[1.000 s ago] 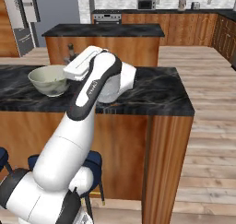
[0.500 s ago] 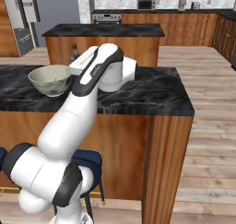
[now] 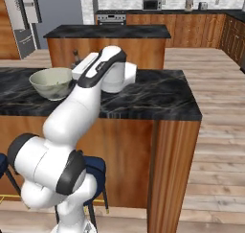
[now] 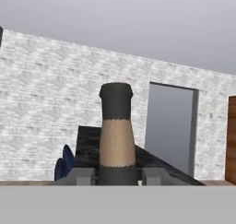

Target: There is a bowl on the dining counter. Grab a lemon wedge from the fridge and place it in the bowl. Then get the liquor bottle and glass cup from the cabinet and place them next to the bowl.

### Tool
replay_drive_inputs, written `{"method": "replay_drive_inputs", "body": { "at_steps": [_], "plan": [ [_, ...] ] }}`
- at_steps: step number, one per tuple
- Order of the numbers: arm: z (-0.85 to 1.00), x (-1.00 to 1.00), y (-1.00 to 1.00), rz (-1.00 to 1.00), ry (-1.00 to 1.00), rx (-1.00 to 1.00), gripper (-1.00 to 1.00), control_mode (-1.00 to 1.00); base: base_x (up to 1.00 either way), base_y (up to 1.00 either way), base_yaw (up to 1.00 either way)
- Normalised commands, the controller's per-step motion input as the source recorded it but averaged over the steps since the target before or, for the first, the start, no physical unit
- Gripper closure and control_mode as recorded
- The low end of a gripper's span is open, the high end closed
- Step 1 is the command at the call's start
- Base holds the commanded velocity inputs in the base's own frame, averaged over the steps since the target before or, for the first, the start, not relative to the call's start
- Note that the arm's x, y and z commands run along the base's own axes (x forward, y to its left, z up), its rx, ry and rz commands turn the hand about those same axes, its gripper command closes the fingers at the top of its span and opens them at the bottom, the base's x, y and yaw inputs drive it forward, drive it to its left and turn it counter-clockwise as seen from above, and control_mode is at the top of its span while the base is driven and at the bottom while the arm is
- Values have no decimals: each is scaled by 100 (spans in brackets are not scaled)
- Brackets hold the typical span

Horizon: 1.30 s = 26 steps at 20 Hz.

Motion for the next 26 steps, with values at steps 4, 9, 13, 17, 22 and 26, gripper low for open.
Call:
{"method": "replay_drive_inputs", "body": {
  "at_steps": [4,9,13,17,22,26],
  "plan": [
    [-4,29,5,1,0,0,100,-100,0,0,0],
    [-3,32,0,0,0,0,100,-100,0,0,0],
    [-12,32,0,0,0,0,100,-100,0,0,0],
    [-25,27,1,2,0,0,100,-100,0,0,0],
    [-23,25,3,3,0,0,100,-100,0,0,0],
    [-20,26,5,2,-2,0,100,-100,0,0,0]
  ]
}}
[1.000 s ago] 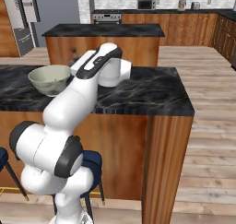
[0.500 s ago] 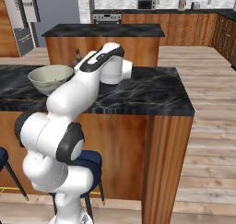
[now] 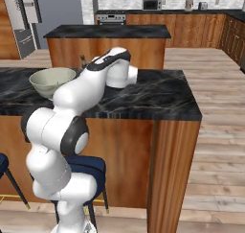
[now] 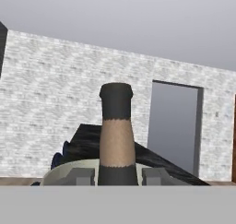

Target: There is a bowl on the dining counter. Grab a lemon wedge from the fridge and place it in the bowl. Then get the liquor bottle and glass cup from the cabinet and place them next to the bowl.

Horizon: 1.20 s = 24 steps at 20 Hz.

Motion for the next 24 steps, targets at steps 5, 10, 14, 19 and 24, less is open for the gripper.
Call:
{"method": "replay_drive_inputs", "body": {
  "at_steps": [5,10,14,19,24],
  "plan": [
    [-24,25,7,2,-4,0,100,-100,0,0,0],
    [-23,29,2,2,-2,0,100,-100,0,0,0],
    [-24,35,0,2,-2,-2,100,-100,0,0,0],
    [-34,25,0,3,-7,-8,100,-100,0,0,0],
    [-32,10,8,5,-6,-4,100,-100,0,0,0]
  ]
}}
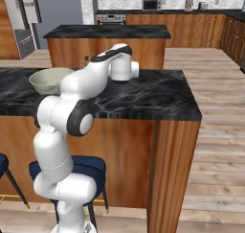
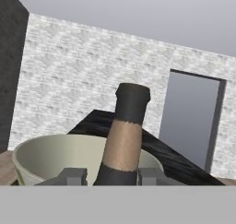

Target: There is a bowl on the dining counter. Grab a lemon wedge from the fridge and place it in the bowl. Then get the liquor bottle and glass cup from the cabinet and place them next to the bowl.

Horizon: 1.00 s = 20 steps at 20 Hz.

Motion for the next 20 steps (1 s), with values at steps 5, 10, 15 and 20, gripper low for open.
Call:
{"method": "replay_drive_inputs", "body": {
  "at_steps": [5,10,15,20],
  "plan": [
    [-32,5,11,5,0,-1,100,-100,0,0,0],
    [-35,3,7,4,0,0,-100,-100,0,0,0],
    [-13,-2,0,4,-1,0,-100,-100,0,0,0],
    [11,-20,0,1,0,-2,-100,-100,0,0,0]
  ]
}}
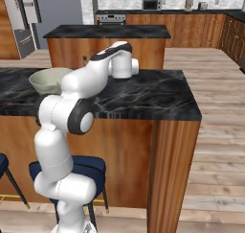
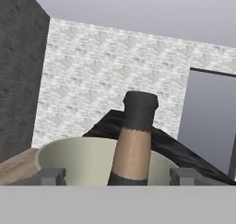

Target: There is a bowl on the dining counter. Grab a lemon wedge from the fridge and place it in the bowl. Then get the liquor bottle and glass cup from the cabinet and place them next to the bowl.

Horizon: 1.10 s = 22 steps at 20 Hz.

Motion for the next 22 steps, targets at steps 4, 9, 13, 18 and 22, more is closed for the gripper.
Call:
{"method": "replay_drive_inputs", "body": {
  "at_steps": [4,9,13,18,22],
  "plan": [
    [32,-22,0,0,0,-6,-100,-100,0,0,0],
    [38,-17,0,-1,0,-4,-100,-100,0,0,0],
    [43,-39,-3,-2,0,-3,-100,-100,0,0,0],
    [47,-33,-6,-5,0,-5,-100,-100,0,0,0],
    [44,-55,-2,-11,-1,-5,-100,-100,0,0,0]
  ]
}}
